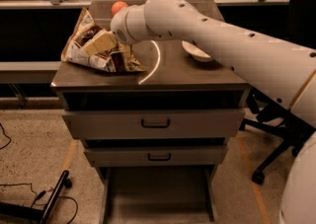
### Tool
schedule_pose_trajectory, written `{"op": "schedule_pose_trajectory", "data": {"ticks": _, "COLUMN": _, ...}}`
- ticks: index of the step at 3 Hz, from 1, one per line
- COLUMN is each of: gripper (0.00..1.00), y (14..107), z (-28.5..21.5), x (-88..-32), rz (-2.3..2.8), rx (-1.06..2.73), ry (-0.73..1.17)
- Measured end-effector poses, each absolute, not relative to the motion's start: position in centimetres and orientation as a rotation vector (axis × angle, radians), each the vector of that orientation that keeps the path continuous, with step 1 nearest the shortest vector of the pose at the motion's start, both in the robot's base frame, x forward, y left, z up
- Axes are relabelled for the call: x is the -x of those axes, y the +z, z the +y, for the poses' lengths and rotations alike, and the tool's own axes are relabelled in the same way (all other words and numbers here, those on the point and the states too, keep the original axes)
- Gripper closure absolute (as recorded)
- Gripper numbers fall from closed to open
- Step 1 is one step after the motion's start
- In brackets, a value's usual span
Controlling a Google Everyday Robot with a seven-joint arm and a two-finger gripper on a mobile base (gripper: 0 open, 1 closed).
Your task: Place brown chip bag into bottom drawer
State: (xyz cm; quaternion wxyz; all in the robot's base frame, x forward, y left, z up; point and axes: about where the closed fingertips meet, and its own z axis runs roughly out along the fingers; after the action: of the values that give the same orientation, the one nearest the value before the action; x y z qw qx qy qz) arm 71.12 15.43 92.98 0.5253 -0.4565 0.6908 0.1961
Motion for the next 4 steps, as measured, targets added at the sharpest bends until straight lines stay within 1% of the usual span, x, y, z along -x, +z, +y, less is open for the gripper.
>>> {"op": "schedule_pose_trajectory", "data": {"ticks": 2, "gripper": 0.00, "y": 98.5, "z": 10.3, "x": -69.8, "rz": 1.641, "rx": 1.076, "ry": 0.382}}
{"op": "schedule_pose_trajectory", "data": {"ticks": 3, "gripper": 0.00, "y": 100.2, "z": 7.7, "x": -69.4, "rz": 1.654, "rx": 1.054, "ry": 0.343}}
{"op": "schedule_pose_trajectory", "data": {"ticks": 4, "gripper": 0.00, "y": 99.9, "z": 6.2, "x": -69.7, "rz": 1.682, "rx": 1.031, "ry": 0.324}}
